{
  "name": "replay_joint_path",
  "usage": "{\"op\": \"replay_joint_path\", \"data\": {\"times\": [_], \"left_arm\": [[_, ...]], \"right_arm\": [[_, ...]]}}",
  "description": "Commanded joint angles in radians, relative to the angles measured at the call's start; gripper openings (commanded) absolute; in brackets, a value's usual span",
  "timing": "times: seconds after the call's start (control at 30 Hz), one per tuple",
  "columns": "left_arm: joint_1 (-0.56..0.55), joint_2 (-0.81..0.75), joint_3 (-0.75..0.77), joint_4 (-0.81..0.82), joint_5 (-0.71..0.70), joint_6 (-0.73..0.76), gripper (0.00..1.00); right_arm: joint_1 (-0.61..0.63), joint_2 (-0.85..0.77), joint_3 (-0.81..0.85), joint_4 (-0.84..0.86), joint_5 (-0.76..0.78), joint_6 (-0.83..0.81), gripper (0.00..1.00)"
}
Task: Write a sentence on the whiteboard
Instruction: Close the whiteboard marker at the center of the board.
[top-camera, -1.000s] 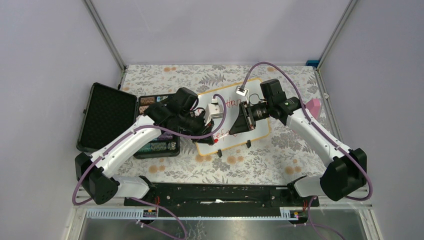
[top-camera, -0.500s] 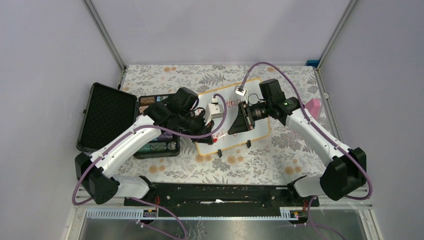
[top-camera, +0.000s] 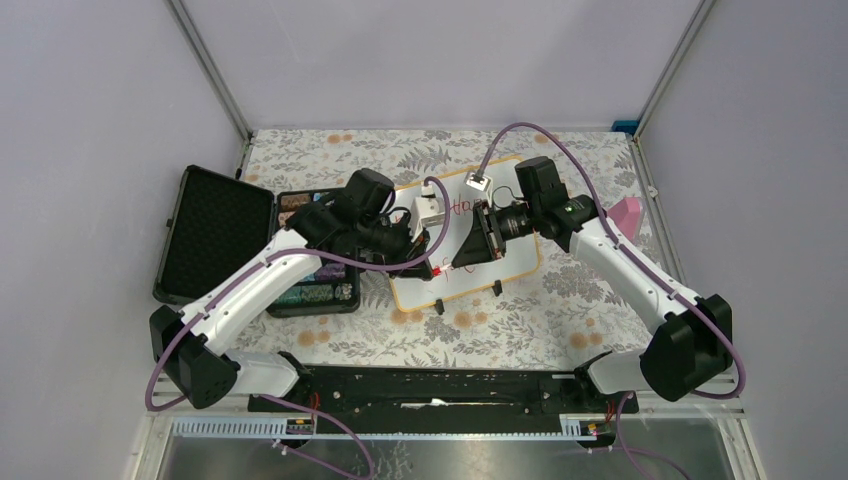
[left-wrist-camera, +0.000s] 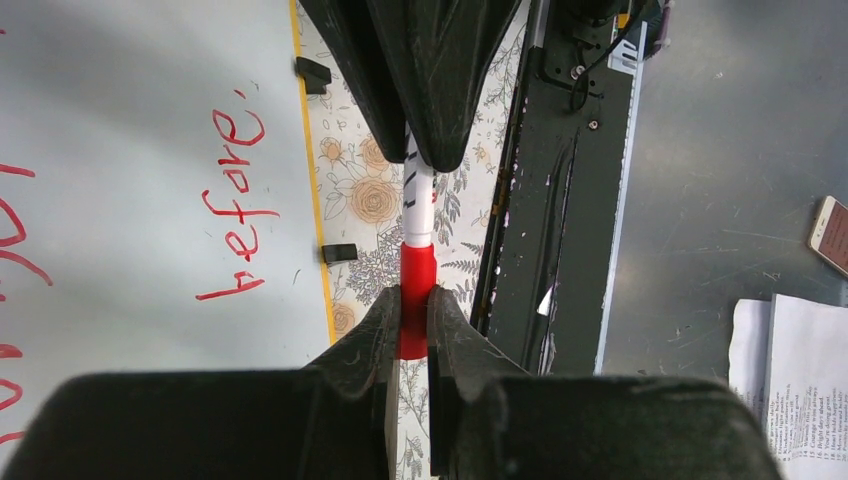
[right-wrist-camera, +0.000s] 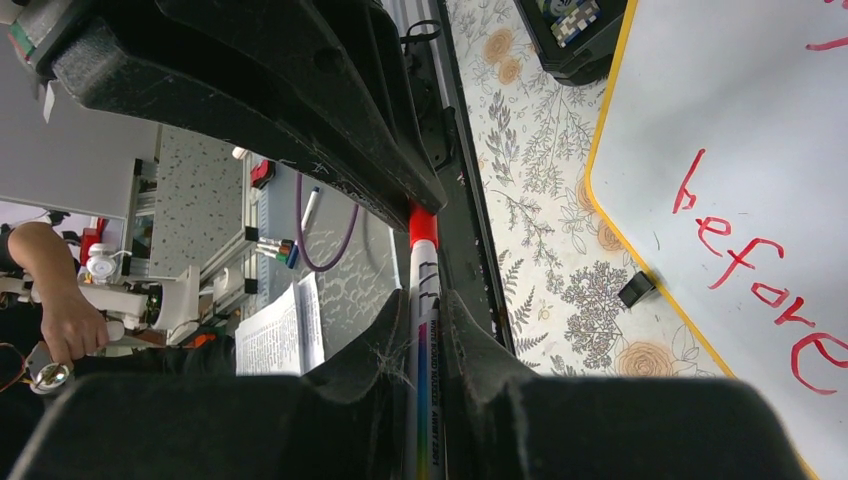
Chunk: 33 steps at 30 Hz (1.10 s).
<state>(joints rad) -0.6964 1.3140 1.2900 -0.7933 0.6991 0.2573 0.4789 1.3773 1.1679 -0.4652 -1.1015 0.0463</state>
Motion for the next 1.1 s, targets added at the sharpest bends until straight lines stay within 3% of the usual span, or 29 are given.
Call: {"op": "replay_joint_path", "data": {"times": [0.0, 0.43, 0.57, 0.8, 0.93, 1.0, 1.07], "left_arm": [[0.016, -0.004, 0.081, 0.112, 0.019, -0.007, 0.00], [0.003, 0.035, 0.130, 0.116, 0.014, -0.007, 0.00], [0.038, 0.022, 0.130, 0.097, 0.020, -0.022, 0.24], [0.186, -0.042, 0.141, 0.088, 0.171, -0.064, 0.47], [0.330, -0.082, 0.075, 0.277, 0.328, -0.301, 0.51], [0.408, -0.097, -0.006, 0.514, 0.432, -0.552, 0.55], [0.445, -0.103, -0.127, 0.875, 0.522, -0.887, 0.58]], "right_arm": [[0.024, 0.014, 0.004, 0.003, -0.041, 0.036, 0.00], [0.072, 0.052, -0.010, 0.040, -0.062, 0.073, 0.00], [0.060, 0.027, 0.010, 0.040, -0.033, 0.067, 0.00], [-0.067, 0.027, 0.064, 0.105, -0.076, 0.149, 0.00], [-0.124, 0.006, 0.064, 0.328, -0.109, 0.363, 0.00], [-0.132, -0.006, 0.042, 0.523, -0.110, 0.500, 0.00], [-0.132, -0.004, 0.031, 0.661, -0.102, 0.610, 0.00]]}}
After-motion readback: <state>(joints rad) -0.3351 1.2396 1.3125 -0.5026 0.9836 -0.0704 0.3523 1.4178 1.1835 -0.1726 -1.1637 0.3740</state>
